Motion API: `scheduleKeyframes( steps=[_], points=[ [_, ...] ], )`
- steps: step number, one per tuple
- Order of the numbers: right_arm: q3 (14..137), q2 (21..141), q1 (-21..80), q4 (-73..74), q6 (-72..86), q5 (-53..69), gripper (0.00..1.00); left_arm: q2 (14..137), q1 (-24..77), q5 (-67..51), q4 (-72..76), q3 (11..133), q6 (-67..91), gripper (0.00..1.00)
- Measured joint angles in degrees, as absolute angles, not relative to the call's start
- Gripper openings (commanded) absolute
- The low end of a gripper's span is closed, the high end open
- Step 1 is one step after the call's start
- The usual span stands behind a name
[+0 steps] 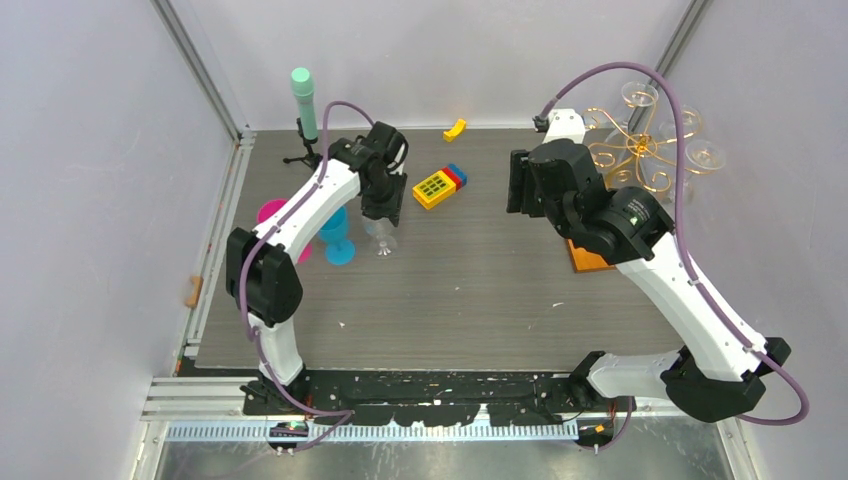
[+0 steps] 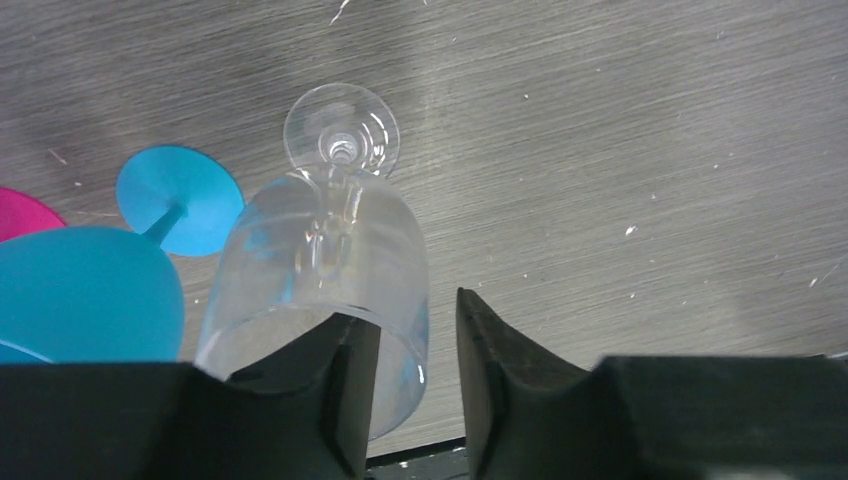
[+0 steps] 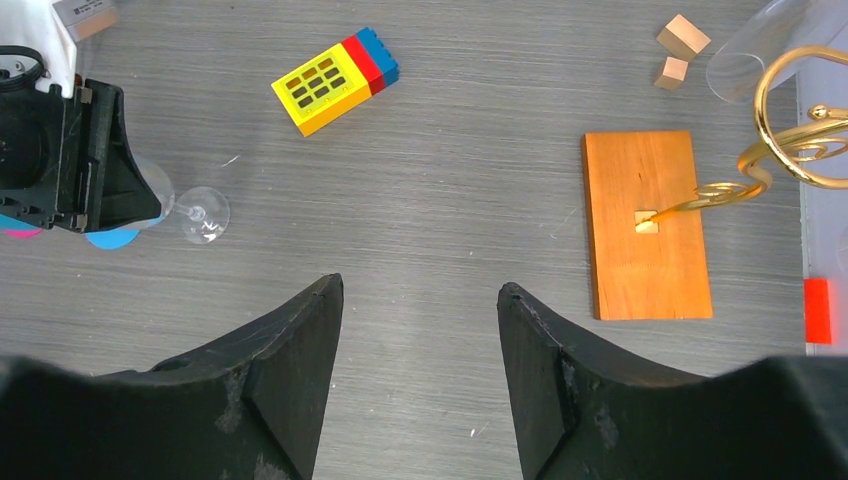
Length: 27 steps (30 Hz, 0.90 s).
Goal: Take the wine glass off the wine glass rack
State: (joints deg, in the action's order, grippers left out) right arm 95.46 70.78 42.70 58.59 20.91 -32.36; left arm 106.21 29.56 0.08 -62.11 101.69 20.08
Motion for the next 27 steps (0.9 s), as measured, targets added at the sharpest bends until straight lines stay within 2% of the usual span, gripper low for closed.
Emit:
scheduleKeyframes(
  steps=[8, 12, 21, 27],
  points=[
    [97.91, 71.18, 42.7, 60.03, 21.08, -32.53, 0.64, 104.12, 29.56, 0.38, -62.33, 101.78, 19.05, 0.7],
    [101.1, 72.44, 42.7, 61.32, 20.69, -33.5, 0.64, 99.72, 29.58, 1.21, -63.02, 102.48, 18.26, 0.98],
    [110.61, 78.11, 41.82, 63.7, 12.86, -46.04, 0.67, 78.87, 29.58, 2.98, -61.01, 99.77, 15.92, 1.0],
    [117.8, 85.17, 32.8, 62.15, 4.14, -57.17, 0.61, 68.66, 29.58, 2.33, -58.04, 91.77, 14.5, 1.0]
  ],
)
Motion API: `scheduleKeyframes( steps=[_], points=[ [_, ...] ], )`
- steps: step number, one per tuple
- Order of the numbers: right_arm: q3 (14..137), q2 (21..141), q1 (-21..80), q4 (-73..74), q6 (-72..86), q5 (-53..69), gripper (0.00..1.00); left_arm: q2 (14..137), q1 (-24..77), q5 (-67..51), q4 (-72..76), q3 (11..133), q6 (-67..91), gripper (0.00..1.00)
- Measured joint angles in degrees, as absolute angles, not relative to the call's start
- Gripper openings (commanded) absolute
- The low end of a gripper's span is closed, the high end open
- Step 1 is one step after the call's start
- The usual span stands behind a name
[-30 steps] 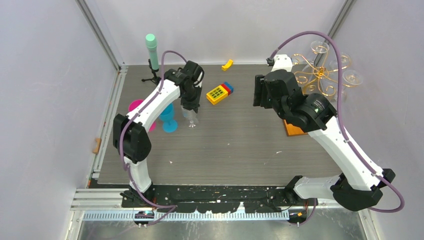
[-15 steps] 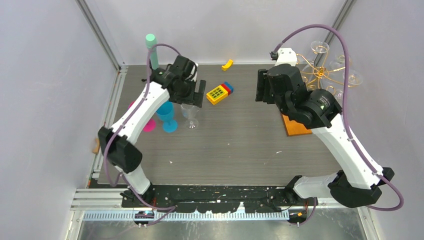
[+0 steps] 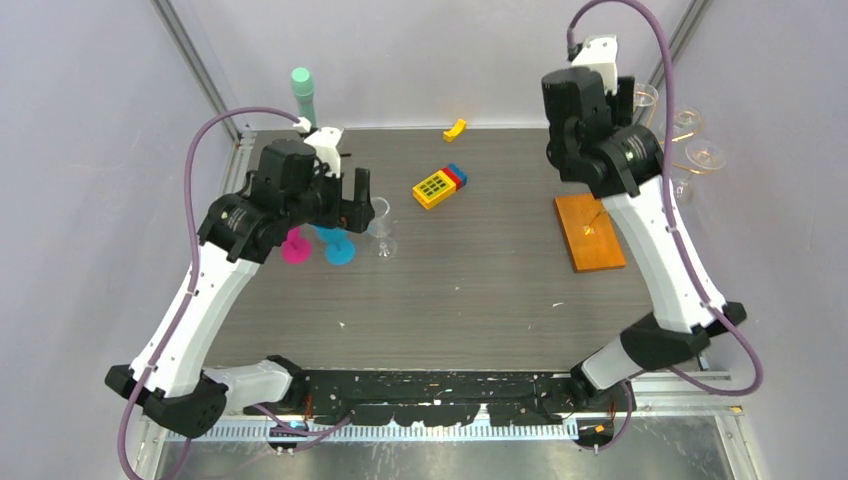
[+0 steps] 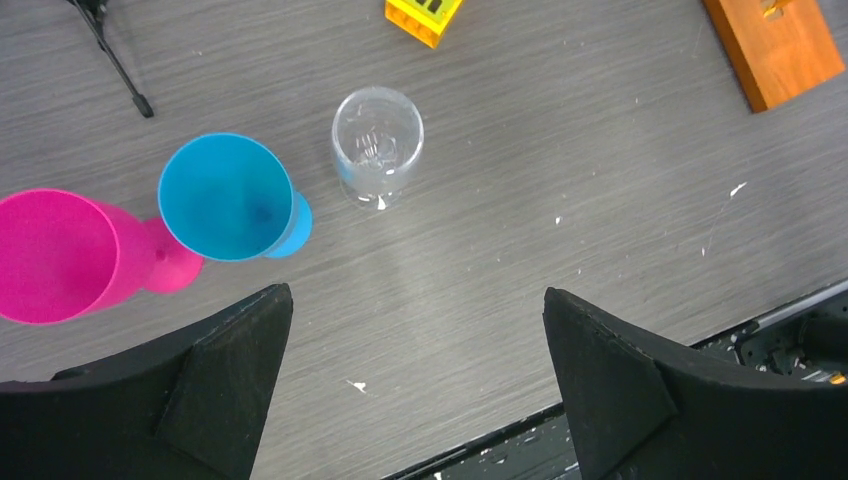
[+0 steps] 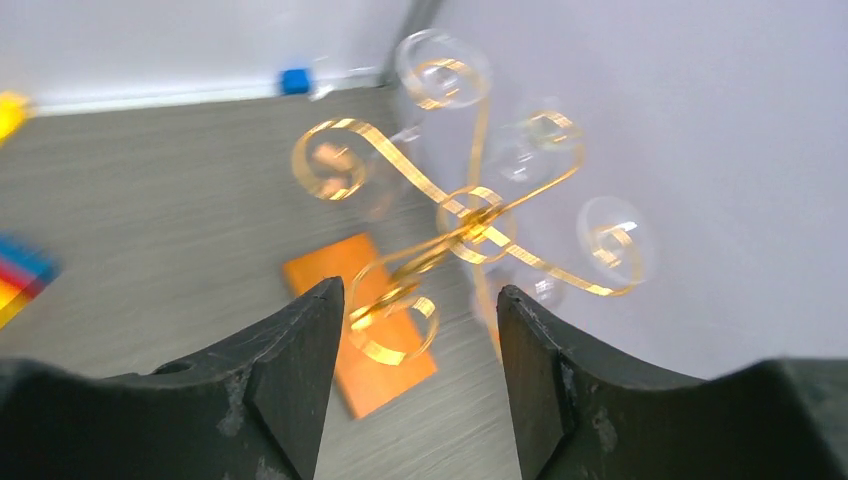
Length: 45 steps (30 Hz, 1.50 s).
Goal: Take the wine glass off the wine glass rack
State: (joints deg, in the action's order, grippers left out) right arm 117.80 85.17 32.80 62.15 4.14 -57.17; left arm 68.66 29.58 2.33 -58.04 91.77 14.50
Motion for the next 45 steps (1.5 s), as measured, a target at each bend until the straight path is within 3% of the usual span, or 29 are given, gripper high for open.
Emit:
scheduleKeyframes(
  steps=[5, 10, 27, 35, 45],
  points=[
    [127.22, 96.14, 24.34, 58.89, -4.67, -64.79, 0.55, 67.51, 29.58, 1.37, -57.43, 88.05, 14.02, 1.0],
    [132.73, 105.32, 18.28, 56.42, -11.92, -66.78, 0.63, 67.46, 29.56, 0.73, -57.17, 86.39, 13.08, 1.0],
    [136.11, 114.15, 11.81, 48.27, -27.62, -63.92, 0.65, 68.31, 29.58, -3.55, -56.42, 84.62, 13.3, 1.0],
    [130.15, 109.73, 11.68, 50.43, -27.2, -63.22, 0.65, 70.54, 29.58, -6.26, -56.66, 85.47, 15.22, 1.0],
    [112.46, 87.94, 11.46, 56.01, -25.26, -62.5, 0.66, 71.18, 29.58, -9.8, -56.8, 87.31, 16.53, 1.0]
  ],
)
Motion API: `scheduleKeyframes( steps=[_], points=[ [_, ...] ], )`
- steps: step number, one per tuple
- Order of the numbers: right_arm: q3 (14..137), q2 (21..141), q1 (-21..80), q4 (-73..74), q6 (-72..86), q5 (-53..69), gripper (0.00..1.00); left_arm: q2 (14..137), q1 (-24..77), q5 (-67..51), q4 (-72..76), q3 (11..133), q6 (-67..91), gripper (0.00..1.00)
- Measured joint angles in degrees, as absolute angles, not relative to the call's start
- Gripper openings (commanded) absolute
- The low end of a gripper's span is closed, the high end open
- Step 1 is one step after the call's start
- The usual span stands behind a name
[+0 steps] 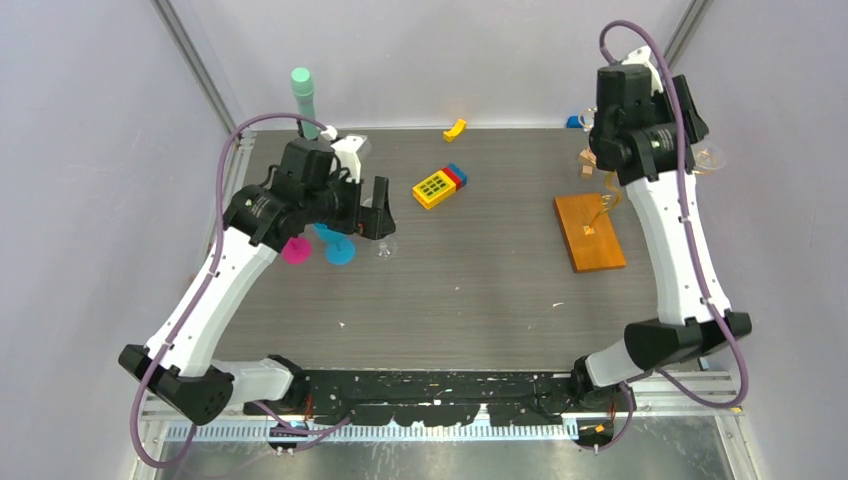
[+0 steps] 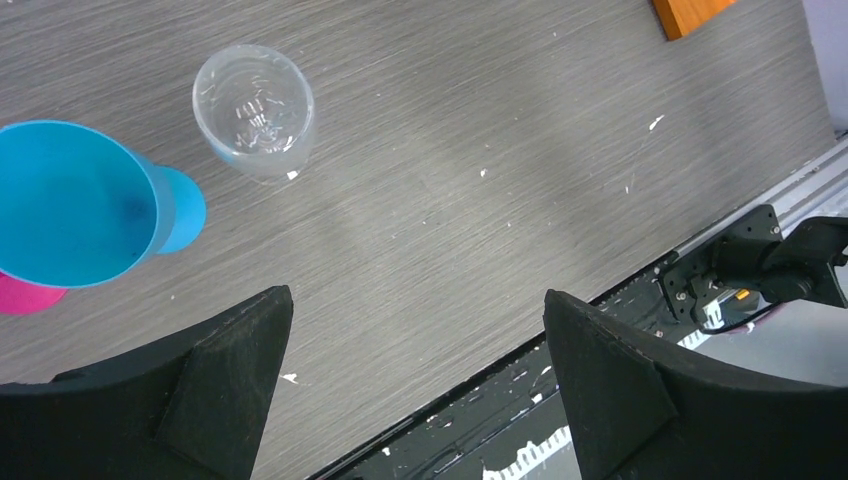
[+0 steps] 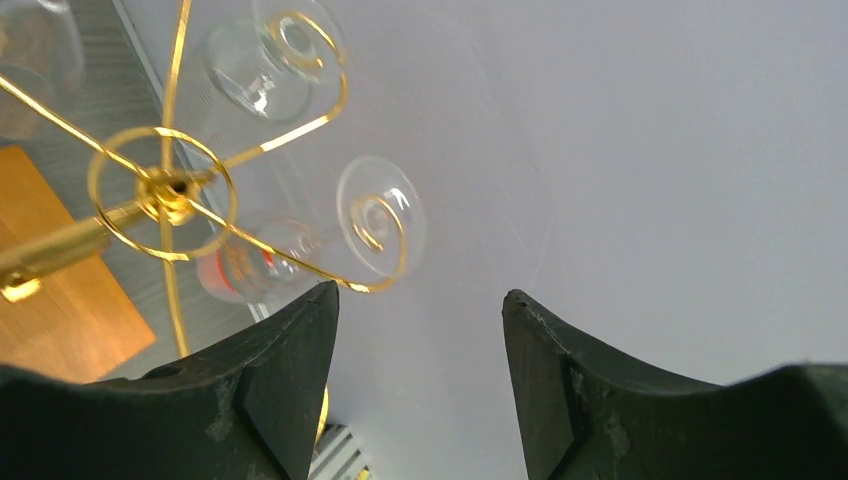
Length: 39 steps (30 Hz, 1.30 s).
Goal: Take the wine glass off the wine glass rack
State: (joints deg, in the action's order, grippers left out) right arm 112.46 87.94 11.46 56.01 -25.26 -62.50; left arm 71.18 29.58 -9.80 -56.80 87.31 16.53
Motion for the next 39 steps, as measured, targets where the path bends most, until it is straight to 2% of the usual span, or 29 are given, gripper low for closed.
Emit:
scheduleKeyframes(
  steps=[8, 12, 16, 20, 24, 31, 34, 39],
  points=[
    [101.32, 79.13, 8.05, 56.31, -25.41, -60.86, 0.67, 72.86, 29.58, -11.68, -57.19, 88.4, 16.53, 0.98],
    [93.41, 73.14, 7.27, 50.94, -27.53, -56.34, 0.68, 72.55, 29.58, -11.68, -57.78, 88.4, 16.25, 0.98],
    [86.15, 61.73, 7.33, 43.7, -30.41, -50.43, 0.68, 71.24, 29.56, -11.9, -58.96, 88.36, 16.08, 0.98],
    [85.23, 53.45, 7.31, 37.12, -30.89, -49.78, 0.69, 66.72, 29.56, -13.91, -57.49, 85.58, 16.49, 0.98],
    [93.54, 53.17, 7.31, 38.13, -23.35, -49.74, 0.7, 61.91, 29.58, -16.58, -55.77, 80.75, 17.82, 0.98],
    [116.64, 66.08, 5.5, 52.53, -0.19, -46.7, 0.72, 61.6, 29.58, -18.92, -55.07, 78.59, 18.0, 0.98],
    [124.79, 72.73, 0.05, 61.25, 8.73, -40.14, 0.72, 61.56, 29.58, -18.9, -55.02, 78.37, 17.78, 0.98],
    [126.91, 79.29, -8.32, 69.1, 16.62, -31.14, 0.66, 61.14, 29.58, -18.9, -54.39, 76.95, 17.61, 0.98]
  ],
)
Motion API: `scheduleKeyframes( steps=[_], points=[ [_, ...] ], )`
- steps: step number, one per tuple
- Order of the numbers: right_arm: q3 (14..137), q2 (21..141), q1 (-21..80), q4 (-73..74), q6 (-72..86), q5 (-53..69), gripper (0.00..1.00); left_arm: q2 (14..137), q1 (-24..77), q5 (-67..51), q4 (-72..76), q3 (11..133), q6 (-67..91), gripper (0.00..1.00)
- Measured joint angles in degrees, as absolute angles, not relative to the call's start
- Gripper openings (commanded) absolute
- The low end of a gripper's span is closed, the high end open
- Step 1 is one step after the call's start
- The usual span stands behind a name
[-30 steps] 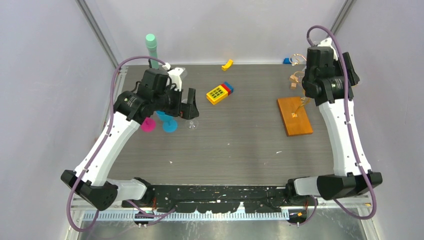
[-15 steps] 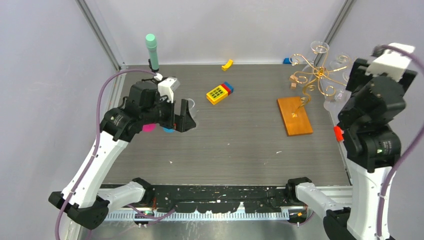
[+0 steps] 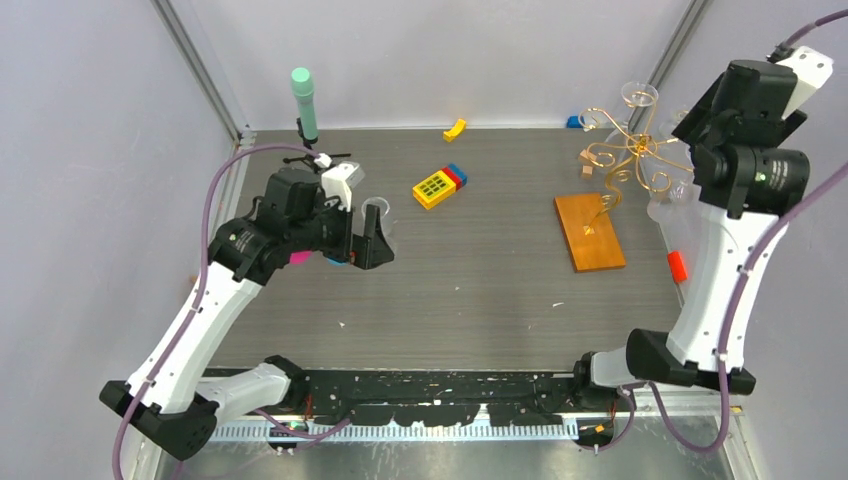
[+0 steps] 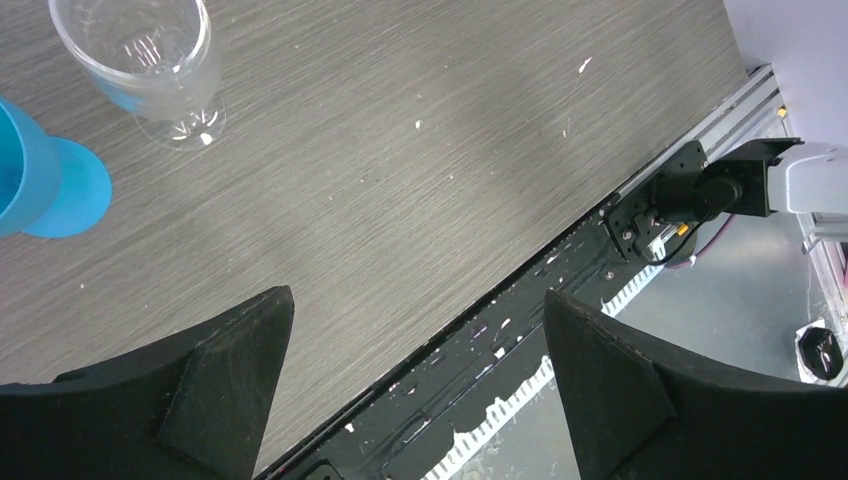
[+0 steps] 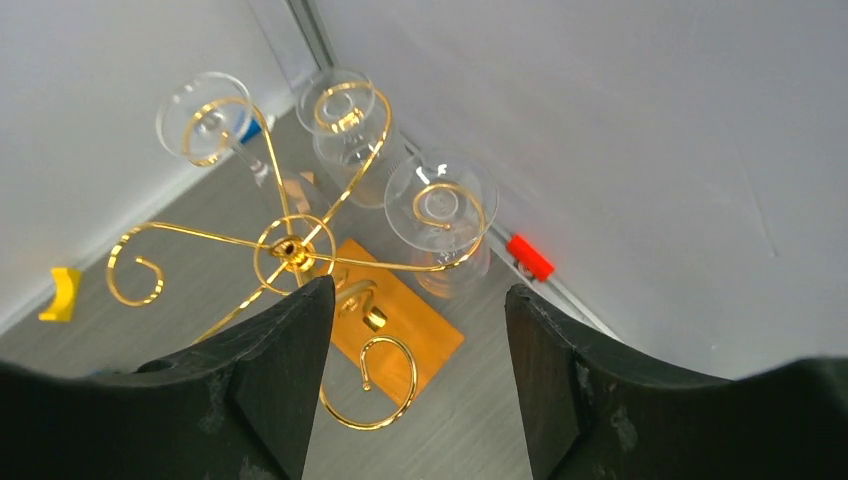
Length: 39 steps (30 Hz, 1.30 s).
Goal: Take the wine glass off the wine glass rack
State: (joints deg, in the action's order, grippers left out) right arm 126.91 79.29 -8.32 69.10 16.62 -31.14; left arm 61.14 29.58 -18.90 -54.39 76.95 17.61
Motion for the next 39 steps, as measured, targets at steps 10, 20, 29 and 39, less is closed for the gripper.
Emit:
scheduleKeyframes(
  steps=[10, 20, 29, 39],
  points=[
    [119.77, 82.52, -5.65, 70.32, 8.16, -36.91, 0.64, 61.65, 29.58, -19.03, -53.58, 74.98, 17.63, 0.98],
    [115.44, 88.84, 5.52, 67.75, -7.88, -54.61, 0.65, 64.99, 29.58, -19.53, -53.84, 75.0, 18.28, 0.98],
    [109.1, 88.99, 5.06, 63.83, -16.4, -59.46, 0.65, 69.3, 29.58, -17.96, -57.54, 79.96, 19.59, 0.98],
    [107.0, 88.99, 0.32, 57.69, -21.43, -55.92, 0.6, 74.24, 29.58, -16.86, -60.05, 82.48, 22.11, 0.98]
  ],
)
